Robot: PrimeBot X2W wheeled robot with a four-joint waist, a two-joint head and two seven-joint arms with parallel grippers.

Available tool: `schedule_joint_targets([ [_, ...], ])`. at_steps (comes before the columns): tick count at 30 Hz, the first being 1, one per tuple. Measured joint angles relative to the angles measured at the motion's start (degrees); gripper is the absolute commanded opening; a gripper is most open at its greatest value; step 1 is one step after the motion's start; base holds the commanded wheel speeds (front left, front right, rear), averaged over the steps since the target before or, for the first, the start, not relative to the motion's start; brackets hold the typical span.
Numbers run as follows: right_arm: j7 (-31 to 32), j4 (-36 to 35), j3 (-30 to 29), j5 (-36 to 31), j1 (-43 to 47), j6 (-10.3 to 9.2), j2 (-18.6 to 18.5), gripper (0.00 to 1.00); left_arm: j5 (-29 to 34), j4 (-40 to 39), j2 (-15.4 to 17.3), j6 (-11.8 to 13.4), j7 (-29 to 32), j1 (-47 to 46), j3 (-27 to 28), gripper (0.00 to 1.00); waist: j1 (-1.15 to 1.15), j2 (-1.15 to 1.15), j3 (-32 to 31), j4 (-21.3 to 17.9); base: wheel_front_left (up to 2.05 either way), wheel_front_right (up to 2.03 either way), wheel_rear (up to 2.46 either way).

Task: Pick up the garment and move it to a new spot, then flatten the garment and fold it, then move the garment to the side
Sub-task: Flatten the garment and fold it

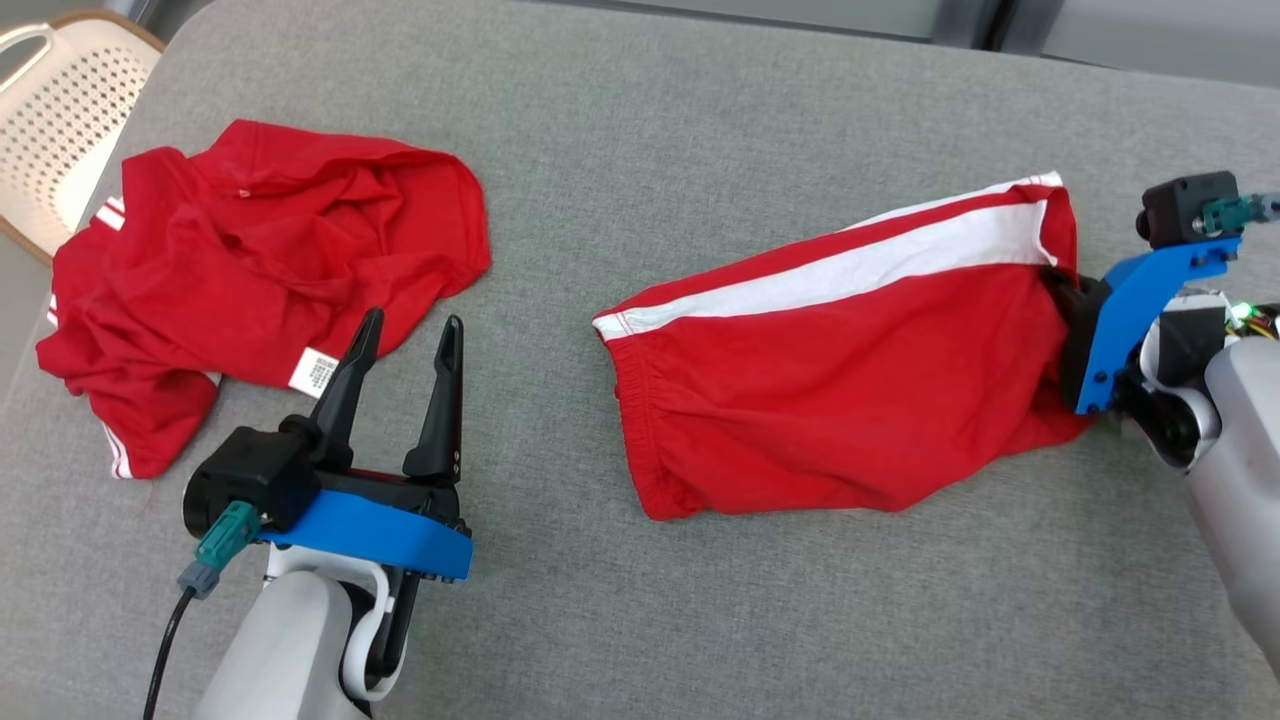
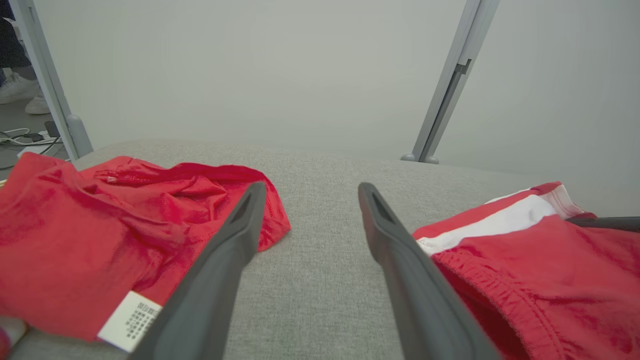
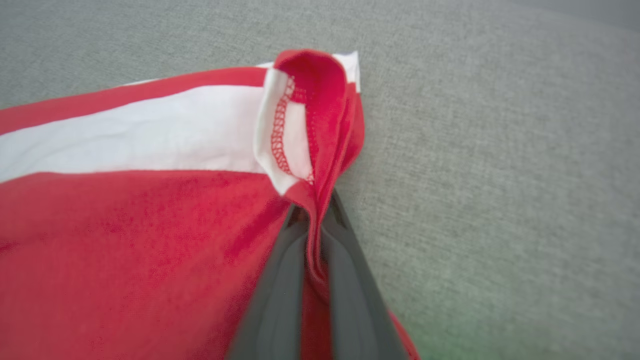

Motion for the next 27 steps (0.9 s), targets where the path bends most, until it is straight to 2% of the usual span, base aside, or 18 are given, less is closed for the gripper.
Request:
schedule_joint_targets([
  [11, -3.16, -2.43, -8.27, -4.91, 6.21, 0.09, -1.62, 0.00, -1.23, 0.81, 1.11, -0.01, 0.00, 1.98, -0.85, 1.00, 0.00, 0.00, -4.02, -3.61, 0.00, 0.00, 0.00],
  [21, -0.88, -7.84, -19.59, -14.51, 10.10, 0.08, -2.47, 0.00, -2.10, 1.59, 1.54, -0.15, 0.00, 3.15, -2.16, 1.00, 0.00, 0.00, -7.38, -6.33, 0.00, 0.00, 0.00],
  [24, 1.46, -10.37, -22.71, -17.78, 11.32, 0.08, -1.22, 0.00, -2.24, 2.11, 1.63, -0.16, 0.00, 3.19, -2.98, 1.00, 0.00, 0.00, -8.11, -6.34, 0.00, 0.00, 0.00],
  [27, 4.50, -14.06, -24.37, -20.23, 12.56, 0.08, 2.12, 0.00, -2.59, 2.72, 1.78, -0.16, 0.00, 3.27, -3.79, 1.00, 0.00, 0.00, -9.12, -6.27, 0.00, 0.00, 0.00],
])
